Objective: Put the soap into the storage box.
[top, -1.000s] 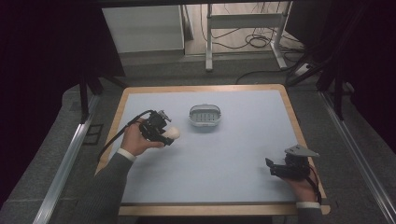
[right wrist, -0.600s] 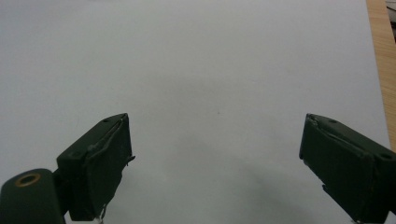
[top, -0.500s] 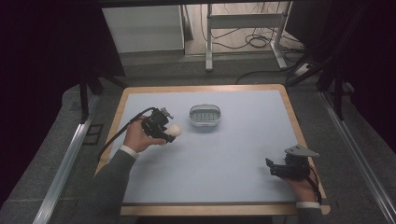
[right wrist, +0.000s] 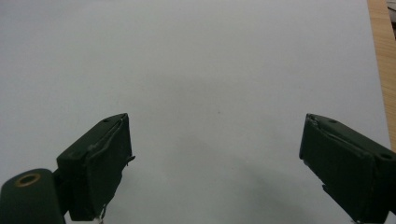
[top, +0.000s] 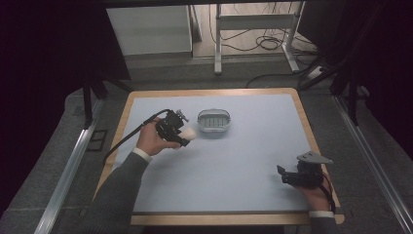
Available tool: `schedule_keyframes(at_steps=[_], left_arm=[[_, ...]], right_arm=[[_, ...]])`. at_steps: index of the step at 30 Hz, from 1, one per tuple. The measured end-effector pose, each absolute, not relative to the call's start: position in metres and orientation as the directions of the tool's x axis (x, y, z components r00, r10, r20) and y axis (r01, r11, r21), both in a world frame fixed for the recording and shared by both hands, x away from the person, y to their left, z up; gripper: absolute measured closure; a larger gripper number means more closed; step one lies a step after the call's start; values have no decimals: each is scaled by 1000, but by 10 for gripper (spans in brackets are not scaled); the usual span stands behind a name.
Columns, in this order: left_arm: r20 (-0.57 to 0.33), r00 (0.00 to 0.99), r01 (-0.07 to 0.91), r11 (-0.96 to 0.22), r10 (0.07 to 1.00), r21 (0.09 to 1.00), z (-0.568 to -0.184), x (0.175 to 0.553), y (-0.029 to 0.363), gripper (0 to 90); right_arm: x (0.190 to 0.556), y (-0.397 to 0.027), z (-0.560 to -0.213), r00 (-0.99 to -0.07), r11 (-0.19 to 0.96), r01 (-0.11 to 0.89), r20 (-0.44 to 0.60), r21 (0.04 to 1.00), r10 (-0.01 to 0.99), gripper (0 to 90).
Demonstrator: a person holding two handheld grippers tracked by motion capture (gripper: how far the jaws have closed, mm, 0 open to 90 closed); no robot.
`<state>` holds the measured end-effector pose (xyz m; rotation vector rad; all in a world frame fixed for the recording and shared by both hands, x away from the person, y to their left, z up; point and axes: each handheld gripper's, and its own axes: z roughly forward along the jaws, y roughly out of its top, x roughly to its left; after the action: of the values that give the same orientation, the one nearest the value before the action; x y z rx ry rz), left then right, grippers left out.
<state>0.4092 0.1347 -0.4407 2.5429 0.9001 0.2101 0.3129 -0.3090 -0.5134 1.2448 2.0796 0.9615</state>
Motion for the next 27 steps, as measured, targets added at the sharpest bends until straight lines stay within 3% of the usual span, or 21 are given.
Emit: schedule_keyframes(at_steps=[27], left_arm=[[14, 782, 551, -702, 623, 450, -443, 431, 128, 496]], right_arm=[[313, -303, -515, -450, 338, 519, -85, 785, 889, 89]])
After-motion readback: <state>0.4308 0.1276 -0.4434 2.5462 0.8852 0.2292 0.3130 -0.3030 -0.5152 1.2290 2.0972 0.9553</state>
